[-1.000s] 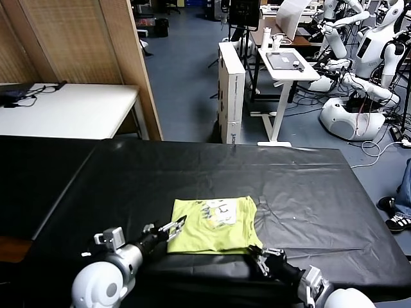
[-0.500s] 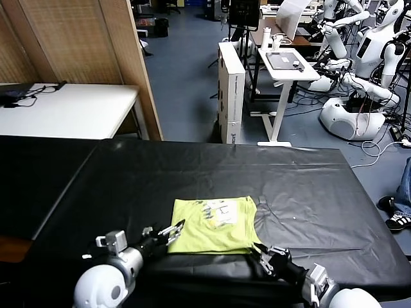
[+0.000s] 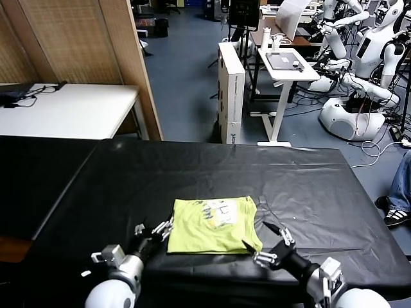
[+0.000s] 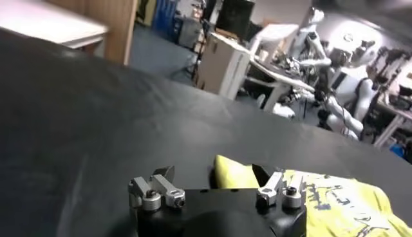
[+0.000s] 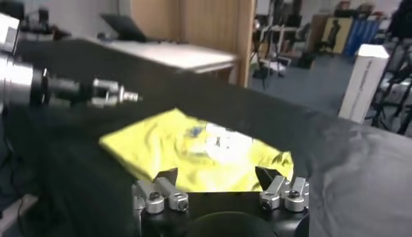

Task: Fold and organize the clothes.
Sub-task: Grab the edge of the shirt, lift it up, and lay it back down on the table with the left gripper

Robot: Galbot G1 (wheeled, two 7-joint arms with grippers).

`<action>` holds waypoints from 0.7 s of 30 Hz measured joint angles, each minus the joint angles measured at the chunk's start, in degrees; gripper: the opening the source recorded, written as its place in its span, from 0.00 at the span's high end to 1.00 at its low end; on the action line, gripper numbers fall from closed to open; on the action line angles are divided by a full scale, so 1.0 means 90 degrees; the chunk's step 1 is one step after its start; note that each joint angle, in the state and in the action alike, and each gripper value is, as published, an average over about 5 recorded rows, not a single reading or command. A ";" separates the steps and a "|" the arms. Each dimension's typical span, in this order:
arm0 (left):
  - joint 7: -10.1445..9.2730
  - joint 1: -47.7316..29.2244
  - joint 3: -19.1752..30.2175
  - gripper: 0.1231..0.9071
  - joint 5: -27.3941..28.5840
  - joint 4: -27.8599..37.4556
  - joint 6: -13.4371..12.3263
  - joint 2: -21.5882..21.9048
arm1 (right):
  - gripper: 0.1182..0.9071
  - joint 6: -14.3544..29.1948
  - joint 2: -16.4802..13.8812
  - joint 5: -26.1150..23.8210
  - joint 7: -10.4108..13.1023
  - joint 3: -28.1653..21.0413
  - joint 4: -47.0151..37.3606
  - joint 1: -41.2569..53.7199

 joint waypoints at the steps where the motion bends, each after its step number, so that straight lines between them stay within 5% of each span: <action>1: -0.0004 -0.0005 0.0022 0.00 0.0018 0.0016 -0.0013 -0.0058 | 0.00 -0.0004 0.0034 0.0036 0.0006 0.0015 -0.0008 0.0028; 21: 0.0005 -0.0082 0.0267 0.00 0.0076 0.0367 -0.0057 -0.0445 | 0.00 -0.0057 0.0136 0.0201 0.0035 0.0043 -0.0126 0.0414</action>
